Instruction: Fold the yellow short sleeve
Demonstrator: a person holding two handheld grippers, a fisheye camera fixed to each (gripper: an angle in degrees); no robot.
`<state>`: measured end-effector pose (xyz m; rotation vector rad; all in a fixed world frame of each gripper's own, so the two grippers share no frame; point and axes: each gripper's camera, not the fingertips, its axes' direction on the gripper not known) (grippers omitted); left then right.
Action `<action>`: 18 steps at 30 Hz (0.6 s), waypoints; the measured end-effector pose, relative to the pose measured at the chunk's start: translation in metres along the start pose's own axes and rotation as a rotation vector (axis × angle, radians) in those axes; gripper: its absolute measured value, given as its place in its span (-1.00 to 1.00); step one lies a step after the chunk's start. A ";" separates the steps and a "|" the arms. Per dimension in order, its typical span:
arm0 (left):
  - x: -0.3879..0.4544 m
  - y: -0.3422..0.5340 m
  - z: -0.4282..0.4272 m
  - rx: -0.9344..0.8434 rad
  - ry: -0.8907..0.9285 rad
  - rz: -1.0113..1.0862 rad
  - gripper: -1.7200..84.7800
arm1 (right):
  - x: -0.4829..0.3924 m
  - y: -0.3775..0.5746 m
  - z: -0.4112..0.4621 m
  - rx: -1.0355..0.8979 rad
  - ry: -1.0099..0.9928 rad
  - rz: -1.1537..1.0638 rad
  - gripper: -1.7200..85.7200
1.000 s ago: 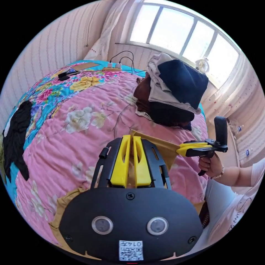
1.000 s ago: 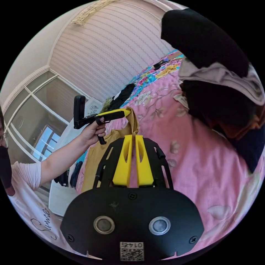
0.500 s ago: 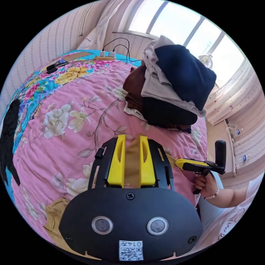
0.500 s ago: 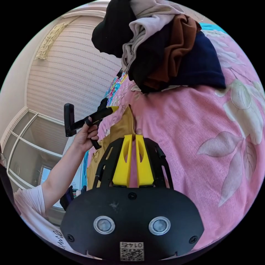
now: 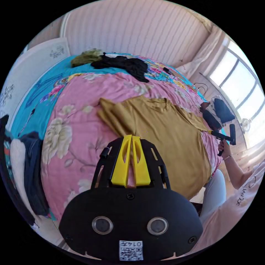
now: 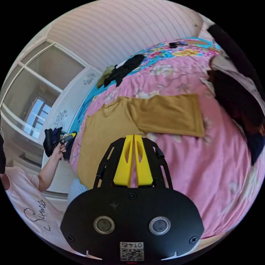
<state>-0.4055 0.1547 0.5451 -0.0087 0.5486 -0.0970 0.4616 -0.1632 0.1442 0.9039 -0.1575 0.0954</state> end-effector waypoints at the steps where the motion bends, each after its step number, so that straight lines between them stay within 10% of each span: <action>1: -0.012 0.004 -0.005 0.004 -0.006 -0.023 -0.98 | -0.016 -0.013 0.010 -0.020 -0.009 -0.046 -0.96; 18: -0.176 -0.136 -0.003 0.092 0.258 -0.338 -0.80 | -0.333 -0.242 0.266 -0.318 -0.018 -0.532 -0.77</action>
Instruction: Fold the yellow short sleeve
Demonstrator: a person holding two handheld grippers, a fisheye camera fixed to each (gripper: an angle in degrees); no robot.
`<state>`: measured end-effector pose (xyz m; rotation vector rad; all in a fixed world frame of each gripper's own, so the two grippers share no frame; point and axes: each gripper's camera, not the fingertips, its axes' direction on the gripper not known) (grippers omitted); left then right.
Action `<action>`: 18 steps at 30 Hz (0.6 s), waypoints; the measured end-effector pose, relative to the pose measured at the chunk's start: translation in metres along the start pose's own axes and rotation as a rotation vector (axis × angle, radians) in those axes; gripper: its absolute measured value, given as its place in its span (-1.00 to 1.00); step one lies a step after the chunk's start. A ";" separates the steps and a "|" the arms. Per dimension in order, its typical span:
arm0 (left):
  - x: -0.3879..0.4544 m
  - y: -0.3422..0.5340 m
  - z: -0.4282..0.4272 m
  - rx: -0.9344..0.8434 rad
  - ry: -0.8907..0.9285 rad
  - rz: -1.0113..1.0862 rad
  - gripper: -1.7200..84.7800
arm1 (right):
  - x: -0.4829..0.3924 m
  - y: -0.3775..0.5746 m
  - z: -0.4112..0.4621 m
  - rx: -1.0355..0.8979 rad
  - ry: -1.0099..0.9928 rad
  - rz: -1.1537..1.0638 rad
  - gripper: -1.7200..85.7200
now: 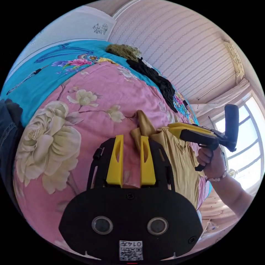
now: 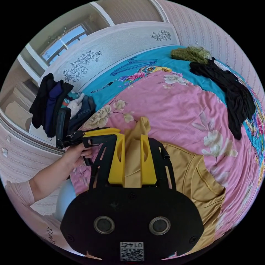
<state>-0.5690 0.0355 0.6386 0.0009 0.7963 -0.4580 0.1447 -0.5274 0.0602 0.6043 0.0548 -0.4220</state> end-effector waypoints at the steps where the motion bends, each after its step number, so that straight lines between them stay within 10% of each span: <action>1: -0.003 -0.004 -0.001 -0.006 0.004 0.000 -0.84 | 0.000 -0.005 0.002 -0.004 0.002 0.005 -0.77; 18: -0.026 0.091 -0.147 0.133 -0.045 -0.063 -0.98 | -0.092 -0.104 0.057 -0.193 0.023 -0.212 -0.78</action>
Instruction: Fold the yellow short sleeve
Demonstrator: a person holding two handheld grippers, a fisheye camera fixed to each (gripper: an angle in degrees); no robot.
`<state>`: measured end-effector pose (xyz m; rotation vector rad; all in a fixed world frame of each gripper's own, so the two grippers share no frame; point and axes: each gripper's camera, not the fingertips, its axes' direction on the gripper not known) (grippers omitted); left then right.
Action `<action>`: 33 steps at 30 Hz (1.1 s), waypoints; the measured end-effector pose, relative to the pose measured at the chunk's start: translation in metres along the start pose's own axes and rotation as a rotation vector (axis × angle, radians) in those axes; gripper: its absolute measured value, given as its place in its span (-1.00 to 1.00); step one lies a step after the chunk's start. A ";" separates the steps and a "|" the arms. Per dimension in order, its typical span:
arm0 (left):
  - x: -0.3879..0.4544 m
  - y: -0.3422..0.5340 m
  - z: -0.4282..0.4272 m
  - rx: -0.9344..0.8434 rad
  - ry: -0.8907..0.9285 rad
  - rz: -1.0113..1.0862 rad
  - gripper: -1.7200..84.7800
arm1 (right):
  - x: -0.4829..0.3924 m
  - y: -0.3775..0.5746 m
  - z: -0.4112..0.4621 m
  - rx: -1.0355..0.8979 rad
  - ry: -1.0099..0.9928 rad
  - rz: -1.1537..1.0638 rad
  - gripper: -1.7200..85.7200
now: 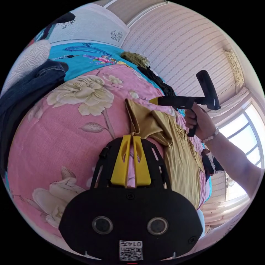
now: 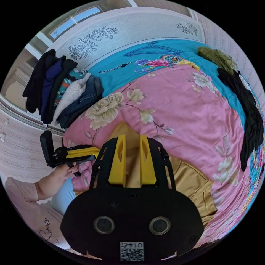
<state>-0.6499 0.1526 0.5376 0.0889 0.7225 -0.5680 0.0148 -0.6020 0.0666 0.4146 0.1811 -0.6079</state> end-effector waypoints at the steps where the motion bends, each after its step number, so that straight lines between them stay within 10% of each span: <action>1: 0.000 -0.001 -0.001 -0.001 0.001 -0.003 -0.98 | -0.005 -0.005 0.003 -0.006 0.009 -0.012 -0.78; 25: -0.006 -0.012 -0.044 0.068 -0.113 -0.131 -0.98 | -0.020 -0.053 0.073 -0.058 -0.051 0.032 -0.89; 33: 0.017 0.033 -0.048 0.145 -0.062 -0.151 -0.88 | -0.026 0.023 -0.001 0.192 -0.160 -0.111 -0.72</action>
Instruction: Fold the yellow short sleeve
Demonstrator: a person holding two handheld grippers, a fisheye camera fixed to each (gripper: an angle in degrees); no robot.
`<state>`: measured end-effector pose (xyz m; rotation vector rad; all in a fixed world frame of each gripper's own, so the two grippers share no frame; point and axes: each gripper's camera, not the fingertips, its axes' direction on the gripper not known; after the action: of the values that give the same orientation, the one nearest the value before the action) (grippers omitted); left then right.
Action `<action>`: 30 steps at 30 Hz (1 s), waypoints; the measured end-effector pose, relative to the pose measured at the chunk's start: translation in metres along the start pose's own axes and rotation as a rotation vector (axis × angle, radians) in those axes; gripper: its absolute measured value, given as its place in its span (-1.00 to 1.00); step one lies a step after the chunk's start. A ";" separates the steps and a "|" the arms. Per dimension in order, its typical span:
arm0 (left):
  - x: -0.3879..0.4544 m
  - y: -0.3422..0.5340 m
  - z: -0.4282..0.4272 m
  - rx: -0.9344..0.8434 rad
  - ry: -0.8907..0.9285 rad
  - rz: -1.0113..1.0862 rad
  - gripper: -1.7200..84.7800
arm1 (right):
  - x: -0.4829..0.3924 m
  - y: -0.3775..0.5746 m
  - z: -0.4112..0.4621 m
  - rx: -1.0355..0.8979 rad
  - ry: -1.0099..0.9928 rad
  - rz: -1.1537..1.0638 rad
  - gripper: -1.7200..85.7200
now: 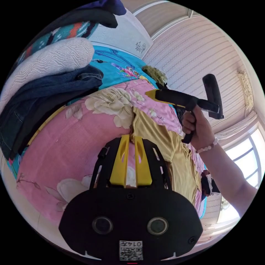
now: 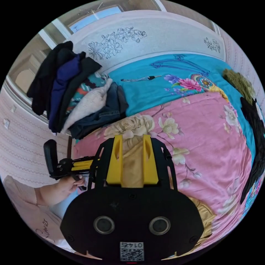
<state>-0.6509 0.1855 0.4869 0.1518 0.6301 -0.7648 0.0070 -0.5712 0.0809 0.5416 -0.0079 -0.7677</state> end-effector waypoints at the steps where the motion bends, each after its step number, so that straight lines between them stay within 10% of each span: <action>1: 0.004 0.005 -0.006 0.005 0.001 0.018 -0.87 | 0.000 0.012 -0.015 0.037 -0.017 0.007 -0.72; 15: 0.138 0.254 -0.032 -0.286 0.156 0.517 -0.87 | -0.081 0.582 -0.176 0.089 0.373 0.915 -0.77; 30: 0.484 0.364 0.179 -0.480 0.350 1.006 -0.88 | -0.034 0.766 -0.202 0.681 0.487 1.153 -0.72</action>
<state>-0.0506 0.0954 0.3149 0.1378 0.9303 0.3998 0.5269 -0.0030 0.2713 1.1985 -0.1227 0.5409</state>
